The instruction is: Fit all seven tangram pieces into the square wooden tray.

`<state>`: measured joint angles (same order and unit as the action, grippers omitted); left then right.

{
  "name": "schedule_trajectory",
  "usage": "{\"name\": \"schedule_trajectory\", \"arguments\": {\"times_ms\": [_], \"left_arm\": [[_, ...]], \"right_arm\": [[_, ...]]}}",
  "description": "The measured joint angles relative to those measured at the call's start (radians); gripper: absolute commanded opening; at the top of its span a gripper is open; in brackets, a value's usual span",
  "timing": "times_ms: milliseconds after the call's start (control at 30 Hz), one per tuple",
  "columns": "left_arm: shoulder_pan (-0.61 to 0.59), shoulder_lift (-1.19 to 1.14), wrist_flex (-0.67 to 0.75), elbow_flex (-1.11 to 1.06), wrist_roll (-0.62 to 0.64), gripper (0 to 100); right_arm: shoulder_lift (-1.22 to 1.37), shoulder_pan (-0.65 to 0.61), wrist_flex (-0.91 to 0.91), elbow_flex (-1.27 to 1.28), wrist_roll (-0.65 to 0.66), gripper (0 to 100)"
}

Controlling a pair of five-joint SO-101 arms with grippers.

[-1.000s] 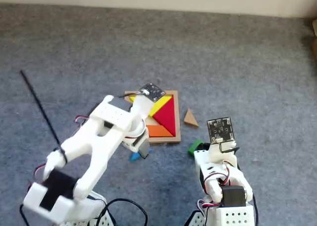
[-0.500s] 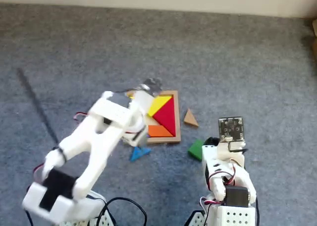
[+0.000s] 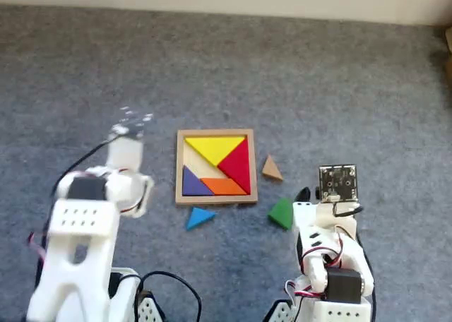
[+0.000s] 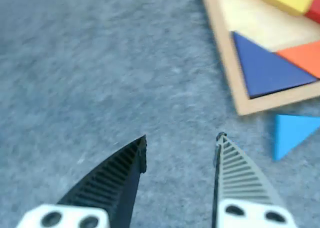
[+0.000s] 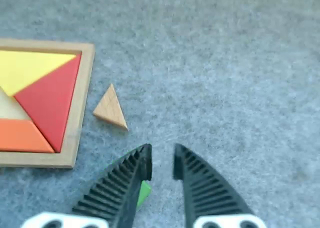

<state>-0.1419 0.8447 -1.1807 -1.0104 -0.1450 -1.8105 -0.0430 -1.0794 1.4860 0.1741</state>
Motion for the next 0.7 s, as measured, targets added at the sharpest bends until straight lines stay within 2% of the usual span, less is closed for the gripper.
{"name": "schedule_trajectory", "arguments": {"times_ms": [133,233,433,700], "left_arm": [[-0.118,0.146,0.0,-0.106,-0.002,22],[-0.163,0.227,0.0,-0.176,-0.003,22],[-0.183,0.333,0.0,-0.29,-0.003,22],[-0.187,0.353,0.058,-0.371,-0.002,22]], "right_arm": [[0.143,0.0,-0.006,-0.112,0.0,13.0],[0.307,0.0,-0.011,-0.226,0.0,13.3],[0.71,-0.078,-0.011,-0.44,0.0,21.7],[1.171,-0.123,-0.011,-0.667,0.002,22.4]]}}
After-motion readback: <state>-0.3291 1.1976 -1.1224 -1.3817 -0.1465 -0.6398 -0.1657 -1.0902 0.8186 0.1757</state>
